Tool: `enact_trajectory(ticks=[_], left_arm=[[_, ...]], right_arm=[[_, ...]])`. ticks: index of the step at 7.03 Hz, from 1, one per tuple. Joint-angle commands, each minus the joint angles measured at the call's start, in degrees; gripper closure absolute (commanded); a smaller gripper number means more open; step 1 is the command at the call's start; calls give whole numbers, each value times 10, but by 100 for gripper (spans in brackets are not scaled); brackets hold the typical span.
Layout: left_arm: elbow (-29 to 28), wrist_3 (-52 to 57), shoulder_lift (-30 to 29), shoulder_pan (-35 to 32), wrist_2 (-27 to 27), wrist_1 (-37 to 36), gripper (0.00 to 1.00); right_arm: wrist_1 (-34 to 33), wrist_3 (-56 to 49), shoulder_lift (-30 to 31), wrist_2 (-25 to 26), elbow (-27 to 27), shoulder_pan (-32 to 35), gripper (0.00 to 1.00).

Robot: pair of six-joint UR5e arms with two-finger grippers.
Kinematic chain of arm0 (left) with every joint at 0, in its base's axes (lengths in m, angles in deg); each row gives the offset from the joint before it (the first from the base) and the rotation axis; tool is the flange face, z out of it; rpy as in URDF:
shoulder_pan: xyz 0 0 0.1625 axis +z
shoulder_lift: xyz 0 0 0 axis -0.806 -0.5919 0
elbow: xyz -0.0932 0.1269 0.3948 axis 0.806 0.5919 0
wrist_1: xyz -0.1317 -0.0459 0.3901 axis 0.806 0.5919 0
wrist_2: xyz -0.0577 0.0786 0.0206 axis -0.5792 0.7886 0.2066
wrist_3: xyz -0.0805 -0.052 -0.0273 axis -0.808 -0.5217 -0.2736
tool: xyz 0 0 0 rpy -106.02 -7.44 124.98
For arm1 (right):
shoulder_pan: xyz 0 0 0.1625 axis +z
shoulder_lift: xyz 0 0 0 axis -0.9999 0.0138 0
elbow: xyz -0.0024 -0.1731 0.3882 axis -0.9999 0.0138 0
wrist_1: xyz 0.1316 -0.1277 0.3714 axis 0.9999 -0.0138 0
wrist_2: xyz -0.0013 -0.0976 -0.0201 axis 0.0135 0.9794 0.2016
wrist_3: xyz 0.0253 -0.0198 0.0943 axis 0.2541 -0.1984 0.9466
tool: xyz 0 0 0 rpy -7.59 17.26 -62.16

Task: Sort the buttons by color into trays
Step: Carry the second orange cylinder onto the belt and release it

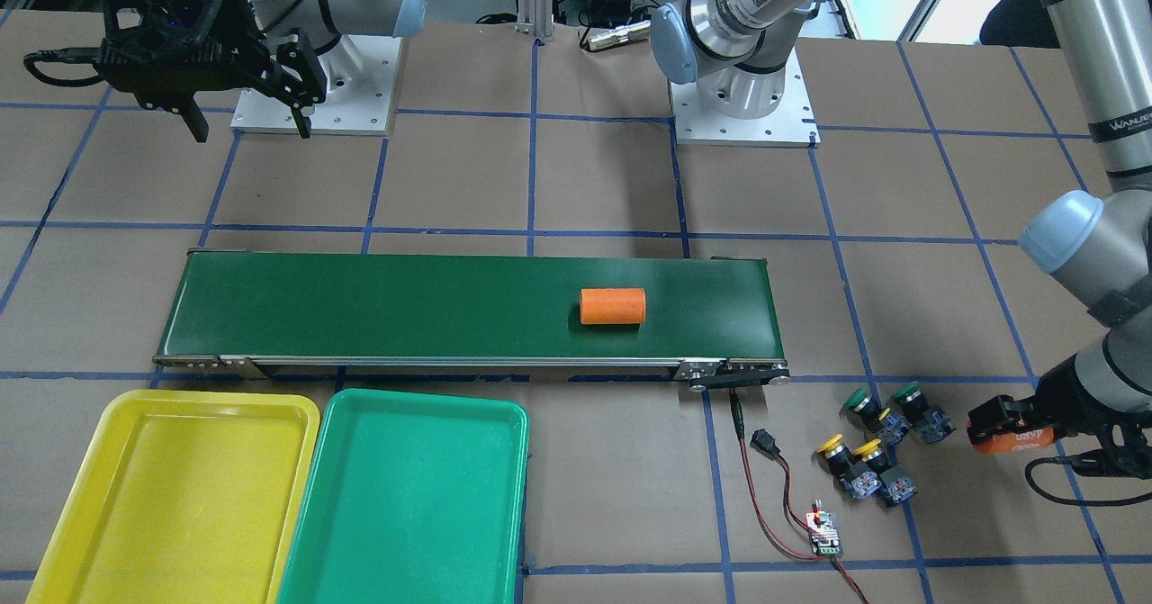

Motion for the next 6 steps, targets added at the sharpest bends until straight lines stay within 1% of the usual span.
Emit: enact_trajectory(ticks=[1, 2, 3, 4, 5, 6], left_arm=[[10, -8, 75, -58, -1, 94, 100], [20, -40, 112, -87, -18, 153, 100], [48, -89, 143, -124, -33, 161, 100], [100, -143, 166, -168, -33, 152, 100], [137, -152, 177, -191, -33, 134, 100], [158, -151, 167, -204, -35, 133, 100]], right_arm=[[0, 0, 0, 0, 0, 0, 0], [0, 0, 0, 0, 0, 0, 0], [0, 0, 0, 0, 0, 0, 0], [0, 0, 0, 0, 0, 0, 0], [0, 0, 0, 0, 0, 0, 0], [0, 0, 0, 0, 0, 0, 0]])
